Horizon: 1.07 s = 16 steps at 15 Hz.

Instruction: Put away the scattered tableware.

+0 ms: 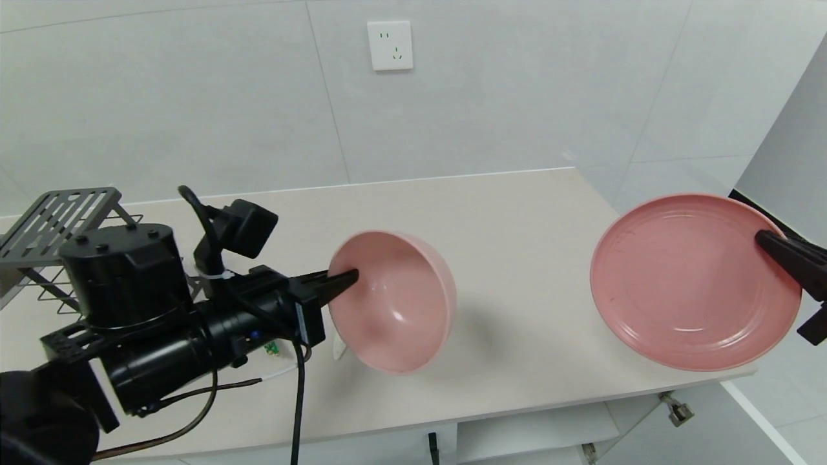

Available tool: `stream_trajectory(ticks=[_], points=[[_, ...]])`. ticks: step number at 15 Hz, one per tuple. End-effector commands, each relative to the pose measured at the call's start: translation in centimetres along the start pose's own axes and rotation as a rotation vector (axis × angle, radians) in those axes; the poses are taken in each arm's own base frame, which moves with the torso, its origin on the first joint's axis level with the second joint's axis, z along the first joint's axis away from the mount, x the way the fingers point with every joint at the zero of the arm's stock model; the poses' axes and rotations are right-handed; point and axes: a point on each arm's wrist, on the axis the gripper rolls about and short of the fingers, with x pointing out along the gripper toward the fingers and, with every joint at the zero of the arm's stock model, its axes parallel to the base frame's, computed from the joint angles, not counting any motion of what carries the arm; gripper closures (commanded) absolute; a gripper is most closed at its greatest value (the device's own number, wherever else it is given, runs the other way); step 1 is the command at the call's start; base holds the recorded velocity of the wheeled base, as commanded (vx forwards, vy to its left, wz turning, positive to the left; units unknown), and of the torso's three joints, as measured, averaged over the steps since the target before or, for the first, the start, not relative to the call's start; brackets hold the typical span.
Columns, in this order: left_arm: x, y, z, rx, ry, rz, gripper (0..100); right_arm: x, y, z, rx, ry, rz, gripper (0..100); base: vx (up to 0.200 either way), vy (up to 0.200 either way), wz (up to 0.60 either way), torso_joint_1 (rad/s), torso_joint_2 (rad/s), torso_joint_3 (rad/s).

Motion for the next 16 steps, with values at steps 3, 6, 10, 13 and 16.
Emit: stream_trajectory(ticks=[3, 6, 10, 13, 16], points=[[-3.2, -0.4, 0.8, -0.099, -0.065, 0.021, 100, 0.1, -0.1, 1.3, -0.005, -0.056, -0.008, 100, 0.000, 0.000, 0.00, 0.000, 0.00, 0.000], [-5.0, -0.8, -0.5, -0.118, -0.104, 0.008, 100, 0.0, -0.2, 1.6, 0.039, -0.082, -0.011, 100, 0.000, 0.000, 0.00, 0.000, 0.00, 0.000], [-5.4, -0.9, -0.9, -0.077, -0.123, -0.027, 100, 0.6, 0.1, 2.1, 0.072, -0.168, -0.067, 100, 0.000, 0.000, 0.00, 0.000, 0.00, 0.000], [-5.4, -1.7, -0.6, -0.003, -0.183, -0.067, 100, 1.3, 1.9, 1.8, 0.286, -0.168, 0.036, 100, 0.000, 0.000, 0.00, 0.000, 0.00, 0.000], [-5.4, -1.8, 0.7, -0.050, -0.345, -0.094, 100, 1.5, 1.9, 1.1, 0.281, -0.136, 0.029, 100, 0.000, 0.000, 0.00, 0.000, 0.00, 0.000]])
